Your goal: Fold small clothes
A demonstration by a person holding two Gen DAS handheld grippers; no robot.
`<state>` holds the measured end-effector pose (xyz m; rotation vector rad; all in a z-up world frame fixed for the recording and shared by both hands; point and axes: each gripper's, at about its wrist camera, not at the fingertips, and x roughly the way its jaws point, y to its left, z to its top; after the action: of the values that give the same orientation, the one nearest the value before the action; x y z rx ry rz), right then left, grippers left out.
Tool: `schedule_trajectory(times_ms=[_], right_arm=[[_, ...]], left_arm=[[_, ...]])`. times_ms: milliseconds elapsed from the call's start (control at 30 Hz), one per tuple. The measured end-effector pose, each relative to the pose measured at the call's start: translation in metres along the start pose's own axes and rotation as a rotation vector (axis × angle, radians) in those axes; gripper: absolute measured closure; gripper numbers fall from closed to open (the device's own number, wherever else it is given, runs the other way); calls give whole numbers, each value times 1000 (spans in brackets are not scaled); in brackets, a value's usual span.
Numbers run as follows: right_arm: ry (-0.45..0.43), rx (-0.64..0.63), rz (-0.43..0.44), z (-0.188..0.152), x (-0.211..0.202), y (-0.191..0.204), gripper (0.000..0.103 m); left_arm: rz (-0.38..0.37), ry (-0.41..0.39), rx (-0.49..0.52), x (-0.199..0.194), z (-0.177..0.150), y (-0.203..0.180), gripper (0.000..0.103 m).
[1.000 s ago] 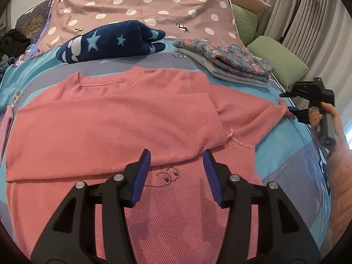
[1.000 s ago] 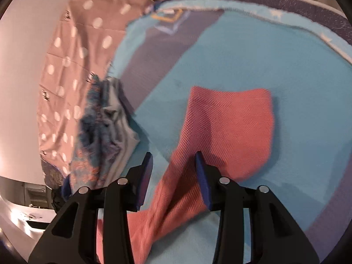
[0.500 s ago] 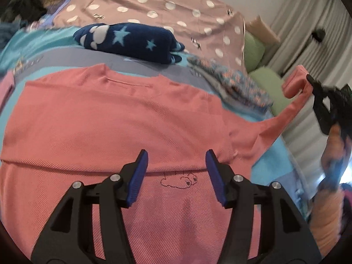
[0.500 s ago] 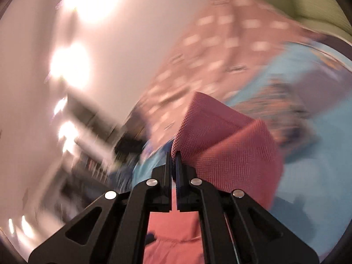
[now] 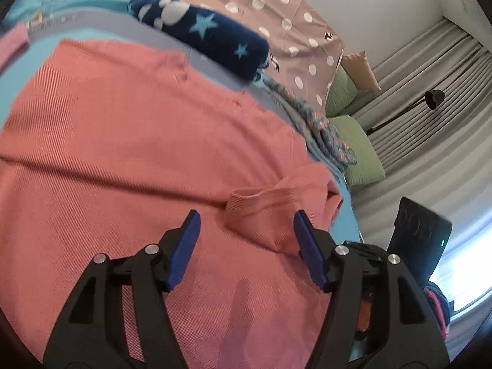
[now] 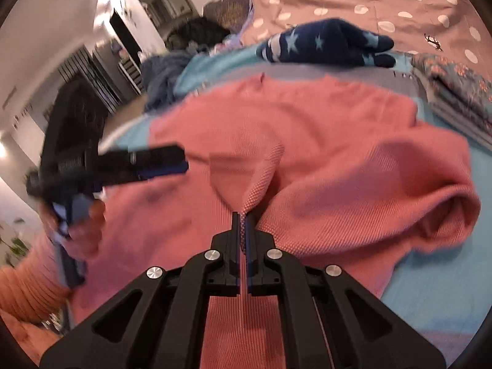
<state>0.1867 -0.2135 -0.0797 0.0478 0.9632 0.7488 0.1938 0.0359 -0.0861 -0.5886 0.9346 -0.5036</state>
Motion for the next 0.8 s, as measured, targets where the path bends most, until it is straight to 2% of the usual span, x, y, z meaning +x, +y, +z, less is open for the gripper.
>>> schedule_trajectory(times_ms=[100,233,367,467,533,667,800], right_arm=[[26,-45,-14,-11,0,12,97],[37,-93,-38,-10,3,20,87],[51,-97,-23,-8,9,30,86],[62,-165,-72,-12,18,44,84],[60,-195,-103,-16,20,51,84],[48,-203,-109,-18,21,57,85],[12,-166,-122,-16,15,56,95]], left_arm=[[-16,33,-9,5,-3,3,39],[-39,42,-16,4,-6,4,38],[-108,72,-67,3,-11,9,38],[-132,102,-85,4,-18,10,38],[-132,112,-82,8,-20,7,38],[-113,141,-108,21,-19,-1,38],[-93,151,-109,20,-20,-5,39]])
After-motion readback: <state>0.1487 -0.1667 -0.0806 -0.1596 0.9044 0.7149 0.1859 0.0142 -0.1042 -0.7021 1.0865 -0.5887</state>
